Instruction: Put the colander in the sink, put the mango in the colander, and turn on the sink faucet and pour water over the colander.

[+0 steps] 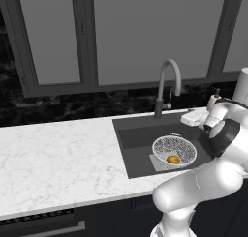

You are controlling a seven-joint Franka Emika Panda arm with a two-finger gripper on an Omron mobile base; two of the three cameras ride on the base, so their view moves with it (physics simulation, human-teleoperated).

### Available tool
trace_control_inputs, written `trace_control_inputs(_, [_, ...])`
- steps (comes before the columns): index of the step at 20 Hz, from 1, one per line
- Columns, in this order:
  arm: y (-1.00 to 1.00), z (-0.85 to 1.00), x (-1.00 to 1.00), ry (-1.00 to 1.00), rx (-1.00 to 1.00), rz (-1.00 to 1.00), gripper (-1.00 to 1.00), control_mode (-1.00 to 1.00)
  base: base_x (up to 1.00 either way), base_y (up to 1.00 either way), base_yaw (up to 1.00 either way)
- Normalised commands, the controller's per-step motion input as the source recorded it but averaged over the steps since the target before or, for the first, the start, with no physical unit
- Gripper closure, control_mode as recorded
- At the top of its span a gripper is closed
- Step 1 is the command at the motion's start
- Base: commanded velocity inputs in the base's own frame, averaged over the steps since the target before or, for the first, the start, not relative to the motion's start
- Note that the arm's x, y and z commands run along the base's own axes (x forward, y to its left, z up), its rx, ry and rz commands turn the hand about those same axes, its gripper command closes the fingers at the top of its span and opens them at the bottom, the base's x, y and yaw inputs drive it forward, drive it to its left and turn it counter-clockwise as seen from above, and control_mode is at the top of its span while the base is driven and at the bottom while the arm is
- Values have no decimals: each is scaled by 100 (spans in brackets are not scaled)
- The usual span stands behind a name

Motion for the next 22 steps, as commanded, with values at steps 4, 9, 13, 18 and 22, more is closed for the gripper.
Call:
trace_control_inputs(4, [-1, 0, 29, -4, 1, 0, -100, -100, 0, 0, 0])
trace_control_inputs(9, [15, 0, 37, -2, 0, -2, -100, -100, 0, 0, 0])
trace_control_inputs(13, [1, 0, 42, 0, 0, 0, -100, -100, 0, 0, 0])
trace_control_inputs(18, [0, 0, 43, 0, 0, 0, -100, -100, 0, 0, 0])
trace_control_inputs(22, [-1, 0, 34, 0, 1, 0, -100, -100, 0, 0, 0])
